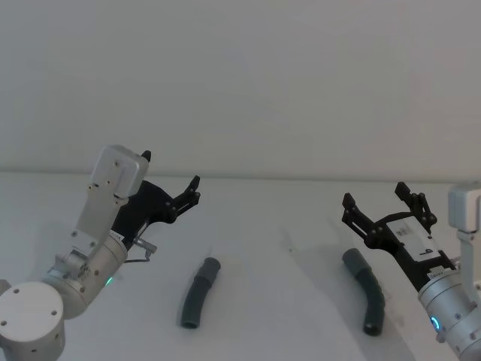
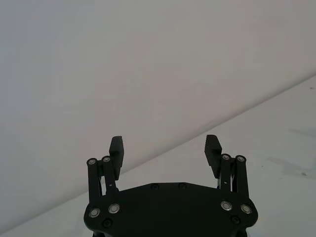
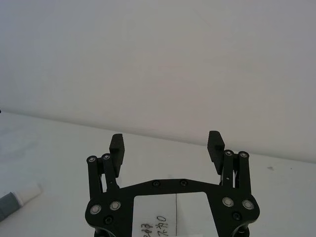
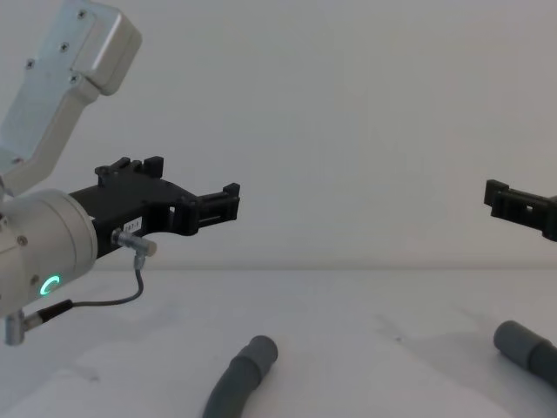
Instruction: Use both hands to pick up one end of the pipe from the table, align the ends, and insert them.
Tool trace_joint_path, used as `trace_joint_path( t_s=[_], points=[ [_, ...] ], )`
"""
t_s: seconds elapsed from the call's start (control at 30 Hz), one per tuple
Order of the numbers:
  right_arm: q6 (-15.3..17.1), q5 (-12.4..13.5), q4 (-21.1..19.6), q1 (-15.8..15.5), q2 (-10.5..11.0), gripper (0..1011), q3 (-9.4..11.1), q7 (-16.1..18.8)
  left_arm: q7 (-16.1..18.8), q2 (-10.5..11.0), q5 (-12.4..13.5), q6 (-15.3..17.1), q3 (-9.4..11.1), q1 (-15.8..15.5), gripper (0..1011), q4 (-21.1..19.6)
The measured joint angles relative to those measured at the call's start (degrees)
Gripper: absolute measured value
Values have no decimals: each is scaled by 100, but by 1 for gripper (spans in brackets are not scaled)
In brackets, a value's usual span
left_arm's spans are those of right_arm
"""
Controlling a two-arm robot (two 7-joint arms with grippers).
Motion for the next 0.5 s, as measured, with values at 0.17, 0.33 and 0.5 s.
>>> trace_joint_path(
  t_s=[0.17,0.33,0.5],
  points=[
    [0,0,0,0,0,1002,0,0,0,0,0,0,0,0,1001,0],
    [0,0,0,0,0,1001,0,0,0,0,0,0,0,0,1001,0],
    [0,0,0,0,0,1001,0,0,0,0,0,0,0,0,1001,0]
  ],
)
